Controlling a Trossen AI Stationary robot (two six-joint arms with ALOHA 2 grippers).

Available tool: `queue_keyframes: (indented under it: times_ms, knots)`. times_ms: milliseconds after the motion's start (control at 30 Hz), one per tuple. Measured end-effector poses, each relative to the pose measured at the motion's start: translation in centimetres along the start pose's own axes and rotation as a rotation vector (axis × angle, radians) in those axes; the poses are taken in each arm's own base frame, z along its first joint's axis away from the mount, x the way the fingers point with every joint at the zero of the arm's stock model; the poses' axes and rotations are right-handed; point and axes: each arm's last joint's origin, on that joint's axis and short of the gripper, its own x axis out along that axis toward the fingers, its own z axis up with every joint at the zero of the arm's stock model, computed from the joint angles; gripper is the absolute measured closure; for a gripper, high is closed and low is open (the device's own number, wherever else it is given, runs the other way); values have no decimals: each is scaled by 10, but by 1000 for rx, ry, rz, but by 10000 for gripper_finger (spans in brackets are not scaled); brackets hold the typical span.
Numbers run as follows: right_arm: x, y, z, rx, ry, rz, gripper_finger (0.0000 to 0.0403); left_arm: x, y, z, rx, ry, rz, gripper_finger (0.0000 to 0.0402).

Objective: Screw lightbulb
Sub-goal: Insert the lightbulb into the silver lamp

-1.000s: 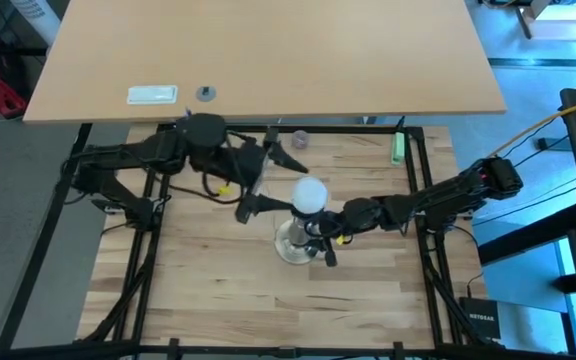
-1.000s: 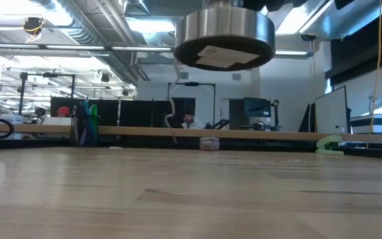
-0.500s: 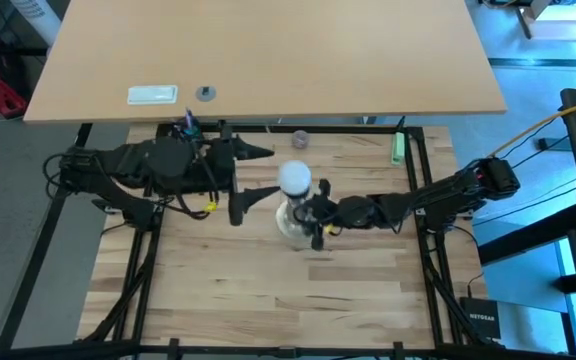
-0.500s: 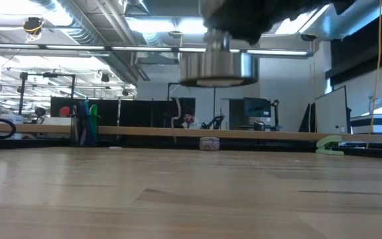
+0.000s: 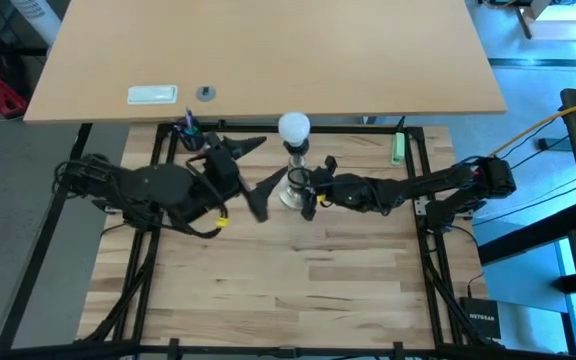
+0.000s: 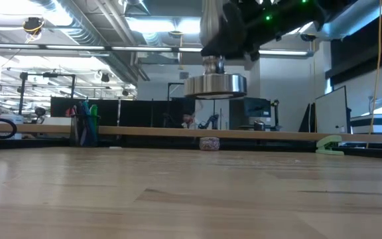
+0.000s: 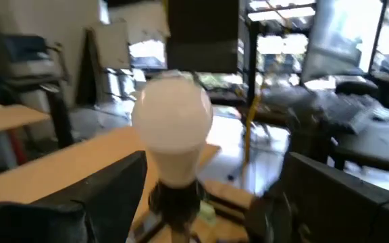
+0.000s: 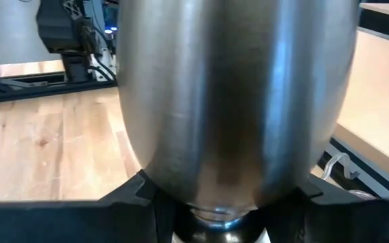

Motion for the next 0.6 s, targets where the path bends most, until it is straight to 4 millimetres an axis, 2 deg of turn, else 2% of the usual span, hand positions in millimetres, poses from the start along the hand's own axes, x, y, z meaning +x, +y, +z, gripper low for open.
queue_keyframes:
  times_ms: [167, 300, 600]
  knots:
    - [0, -1, 0, -1, -2, -19, 244, 21, -14, -3, 10, -70, 111, 64]
    - [0, 0, -1, -5, -1, -23, 244, 31, -19, -4, -1, -111, 141, 64]
    - [0, 0, -1, -6, 0, -23, 244, 51, -10, -6, -24, -130, 204, 64]
